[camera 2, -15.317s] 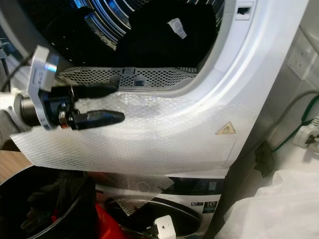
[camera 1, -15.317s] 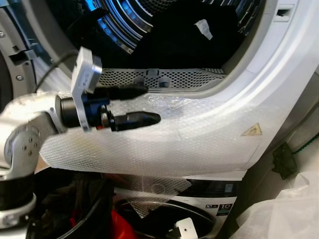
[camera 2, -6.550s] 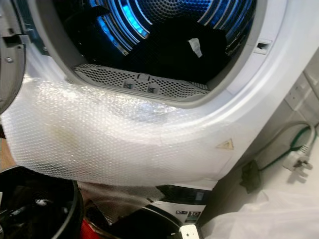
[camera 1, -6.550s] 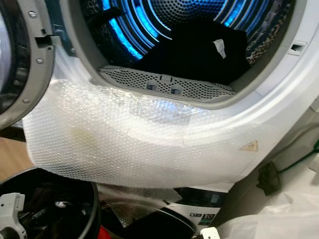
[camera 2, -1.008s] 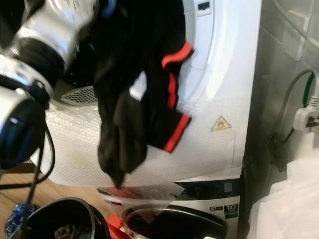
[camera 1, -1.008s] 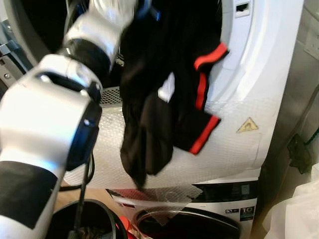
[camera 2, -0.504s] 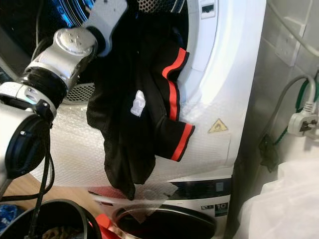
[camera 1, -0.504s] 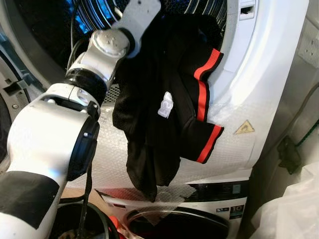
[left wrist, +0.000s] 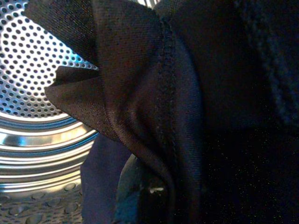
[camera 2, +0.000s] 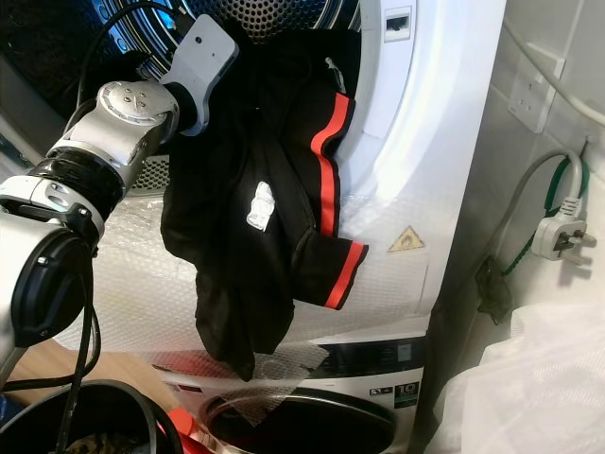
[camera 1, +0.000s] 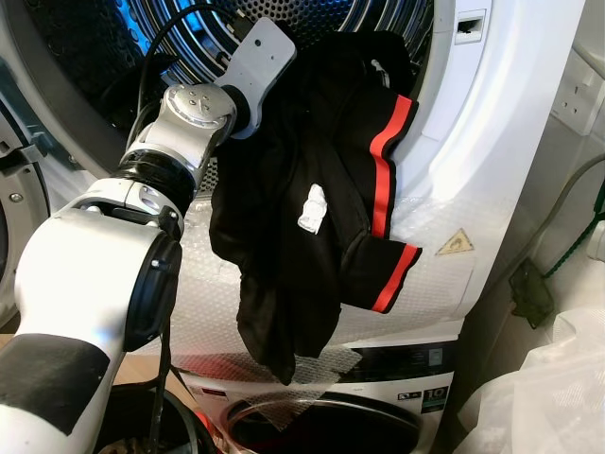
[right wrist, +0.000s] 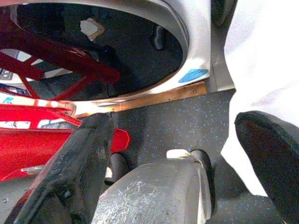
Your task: Clothes washing
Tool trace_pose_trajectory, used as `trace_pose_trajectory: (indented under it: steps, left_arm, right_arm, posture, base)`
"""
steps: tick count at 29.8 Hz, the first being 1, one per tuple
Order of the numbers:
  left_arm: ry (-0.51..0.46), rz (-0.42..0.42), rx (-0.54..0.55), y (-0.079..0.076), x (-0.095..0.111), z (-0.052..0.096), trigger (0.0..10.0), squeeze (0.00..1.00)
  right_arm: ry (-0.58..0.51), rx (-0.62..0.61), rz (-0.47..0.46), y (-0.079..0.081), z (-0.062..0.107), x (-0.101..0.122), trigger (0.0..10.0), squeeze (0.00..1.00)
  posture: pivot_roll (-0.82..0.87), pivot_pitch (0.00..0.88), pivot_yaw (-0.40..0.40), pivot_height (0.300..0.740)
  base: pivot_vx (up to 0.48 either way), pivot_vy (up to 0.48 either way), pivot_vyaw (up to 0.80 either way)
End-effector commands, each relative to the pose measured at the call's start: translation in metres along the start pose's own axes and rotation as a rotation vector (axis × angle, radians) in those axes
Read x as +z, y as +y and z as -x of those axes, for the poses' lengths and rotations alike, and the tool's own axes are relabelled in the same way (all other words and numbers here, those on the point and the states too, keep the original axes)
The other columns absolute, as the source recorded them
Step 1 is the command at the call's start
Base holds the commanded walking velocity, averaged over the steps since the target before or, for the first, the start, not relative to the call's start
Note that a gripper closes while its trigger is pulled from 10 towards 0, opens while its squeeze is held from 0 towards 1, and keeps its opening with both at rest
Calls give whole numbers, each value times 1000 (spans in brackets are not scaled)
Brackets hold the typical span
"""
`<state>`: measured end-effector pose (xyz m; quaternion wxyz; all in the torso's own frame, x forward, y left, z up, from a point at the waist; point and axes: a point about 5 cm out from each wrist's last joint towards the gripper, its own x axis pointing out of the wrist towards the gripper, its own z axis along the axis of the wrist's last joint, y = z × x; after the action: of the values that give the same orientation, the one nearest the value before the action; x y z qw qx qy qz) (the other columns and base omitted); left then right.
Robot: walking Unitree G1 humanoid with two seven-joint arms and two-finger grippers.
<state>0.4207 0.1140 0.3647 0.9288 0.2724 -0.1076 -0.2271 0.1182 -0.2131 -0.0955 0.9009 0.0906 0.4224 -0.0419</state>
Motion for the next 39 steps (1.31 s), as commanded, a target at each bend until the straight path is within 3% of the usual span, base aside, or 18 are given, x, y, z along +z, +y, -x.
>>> trace_pose_trajectory:
  steps: [1,3,5,7,9,10,11,13,14,16,18,22,25,26,27,29,34,39]
  left_arm:
    - [61,6,-40,-8,-18,0,10000,169]
    - [67,-10,-37,-8,-18,0,10000,145]
    - [66,-10,-37,-8,-18,0,10000,145]
    - [61,-11,-39,-8,-15,0,10000,114]
    - [59,-10,-31,-8,-15,0,10000,98]
    - [59,-10,-31,-8,-15,0,10000,98]
    - [58,-4,-28,-8,-16,0,10000,90]
    - [59,-5,-27,-8,-16,0,10000,90]
    - [60,-5,-27,-8,-17,0,10000,86]
    - [60,-4,-26,-8,-17,0,10000,86]
    - [62,-4,-25,-8,-17,0,10000,78]
    - [60,0,-20,-8,-18,0,10000,78]
    - [56,6,-16,-7,-17,0,10000,75]
    - [55,7,-17,-7,-18,0,10000,78]
    - [55,7,-17,-7,-18,0,10000,78]
    - [55,8,-16,-7,-18,1,10000,78]
    - [51,11,-9,-5,-17,1,10000,75]
    - [48,11,-13,-5,-16,1,10000,75]
  right_arm:
    - [106,95,-3,20,2,-22,10000,0]
    - [111,220,44,28,0,-16,10000,0]
    - [116,271,50,32,-1,-15,10000,0]
    - [141,594,147,47,6,-13,10000,0]
    - [112,824,241,53,18,3,10000,0]
    - [112,824,241,53,18,3,10000,0]
    - [75,943,261,60,28,18,10000,0]
    - [54,1042,271,69,39,29,10000,0]
    - [37,1165,317,80,55,40,10000,0]
    - [34,1199,329,83,60,43,10000,0]
    - [-16,1275,371,92,75,55,10000,0]
    - [-177,1316,436,113,92,81,10000,0]
    - [-315,1248,411,131,96,107,10000,0]
    - [-412,1218,400,146,102,125,10000,0]
    - [-412,1218,400,146,102,125,10000,0]
    - [-501,1220,380,166,110,141,10000,0]
    - [-560,1107,367,176,104,150,10000,0]
    - [-553,1078,371,179,105,153,10000,0]
  posture:
    - [-306,0,170,740]
    - [-306,0,168,740]
    - [-307,0,165,740]
    - [-310,0,161,740]
    - [-319,0,156,740]
    - [-319,0,156,740]
    - [-322,0,151,740]
    - [-324,0,151,740]
    - [-326,0,149,740]
    - [-326,0,149,740]
    - [-326,0,146,740]
    - [-325,0,143,740]
    - [-325,0,137,740]
    - [-321,0,137,740]
    - [-321,0,137,740]
    - [-322,0,136,740]
    - [-319,0,135,740]
    - [-323,0,138,740]
  base:
    - [0,0,0]
    - [0,0,0]
    - [0,0,0]
    - [0,0,0]
    - [0,0,0]
    - [0,0,0]
    - [0,0,0]
    - [0,0,0]
    - [0,0,0]
    - [0,0,0]
    - [0,0,0]
    - [0,0,0]
    - [0,0,0]
    - [0,0,0]
    - [0,0,0]
    - [0,0,0]
    - [0,0,0]
    - [0,0,0]
